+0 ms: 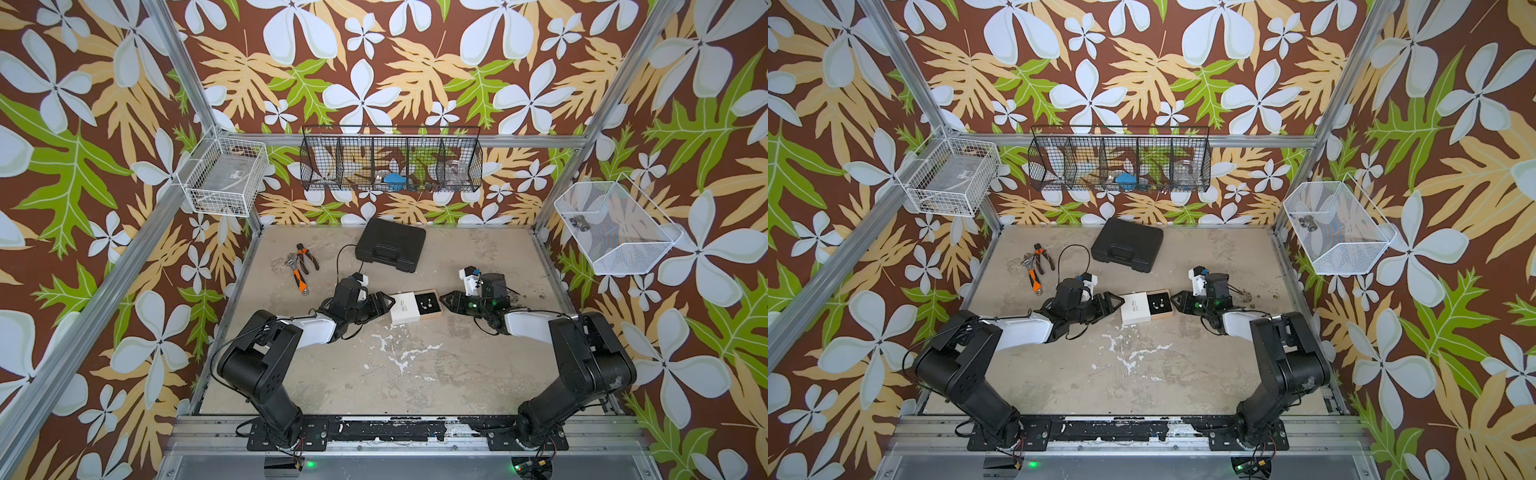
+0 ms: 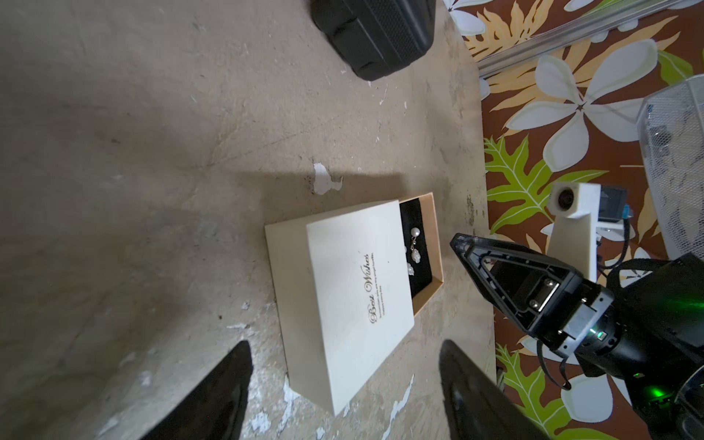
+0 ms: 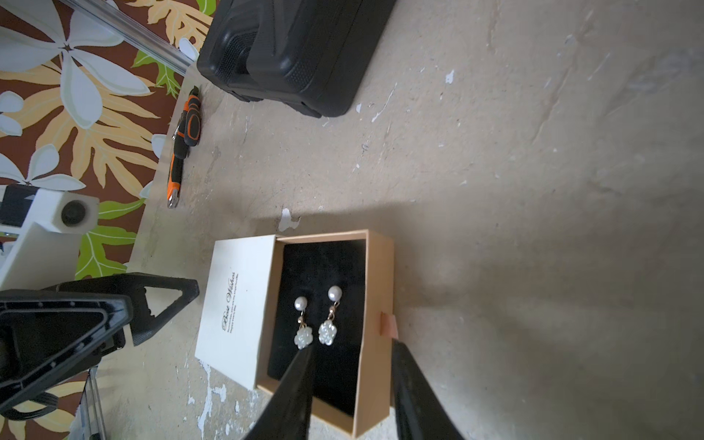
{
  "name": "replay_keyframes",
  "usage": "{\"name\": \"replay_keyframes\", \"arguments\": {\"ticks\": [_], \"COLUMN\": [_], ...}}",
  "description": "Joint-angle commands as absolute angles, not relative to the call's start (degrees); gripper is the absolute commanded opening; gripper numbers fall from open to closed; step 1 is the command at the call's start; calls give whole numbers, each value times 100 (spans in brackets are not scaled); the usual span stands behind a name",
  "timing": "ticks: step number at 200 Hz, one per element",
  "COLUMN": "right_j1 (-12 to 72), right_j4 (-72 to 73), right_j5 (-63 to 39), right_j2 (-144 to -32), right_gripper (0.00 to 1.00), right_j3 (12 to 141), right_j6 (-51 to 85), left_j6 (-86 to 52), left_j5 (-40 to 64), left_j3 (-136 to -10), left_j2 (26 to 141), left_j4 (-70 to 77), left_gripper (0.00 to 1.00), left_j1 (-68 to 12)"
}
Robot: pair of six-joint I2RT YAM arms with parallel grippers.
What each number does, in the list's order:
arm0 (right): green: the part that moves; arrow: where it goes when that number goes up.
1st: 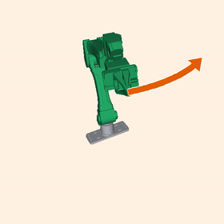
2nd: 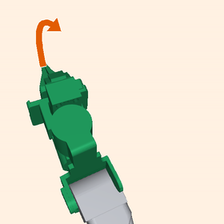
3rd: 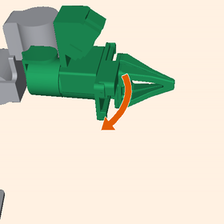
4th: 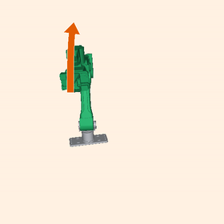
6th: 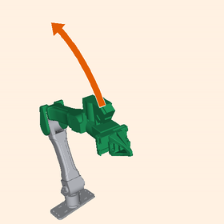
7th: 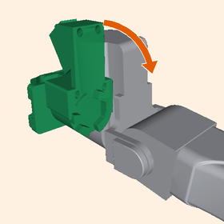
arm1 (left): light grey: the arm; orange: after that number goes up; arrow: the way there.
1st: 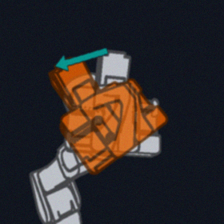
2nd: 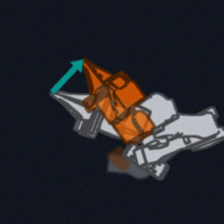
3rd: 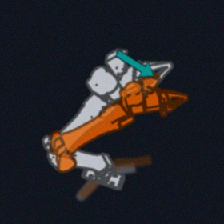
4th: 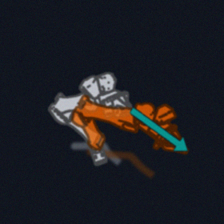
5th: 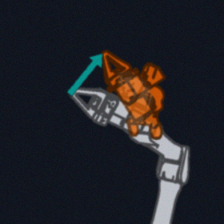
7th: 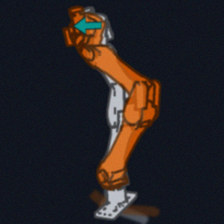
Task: Place the earrings into the drawer-style jewelry box
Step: Close the drawer of the jewelry box.
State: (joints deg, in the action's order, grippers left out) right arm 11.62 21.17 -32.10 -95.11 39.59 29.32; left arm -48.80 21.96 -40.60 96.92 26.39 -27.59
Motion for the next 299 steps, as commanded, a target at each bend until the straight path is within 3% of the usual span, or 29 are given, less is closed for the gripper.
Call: {"name": "replay_keyframes", "arguments": {"ticks": [1,177,299], "right_j1": [1208,2001,2081], "right_j4": [2310,2261,2487], "right_j5": [-3317,-3320,-3366], "right_j2": [-9593,-10353,-10516], "right_gripper": [38,39,39], "right_j3": [4056,4572,4665], "right_j6": [2858,2958,3167], "left_j6": [-5038,-4913,-4904], "left_j5": [2257,2548,2529], "left_j3": [-4225,-5111,-5098], "left_j2": [9895,10870,10953], "left_j4": [3032,2817,2896], "left_gripper": [76,72,71], "left_j1": [-2842,-2874,-2874]}}
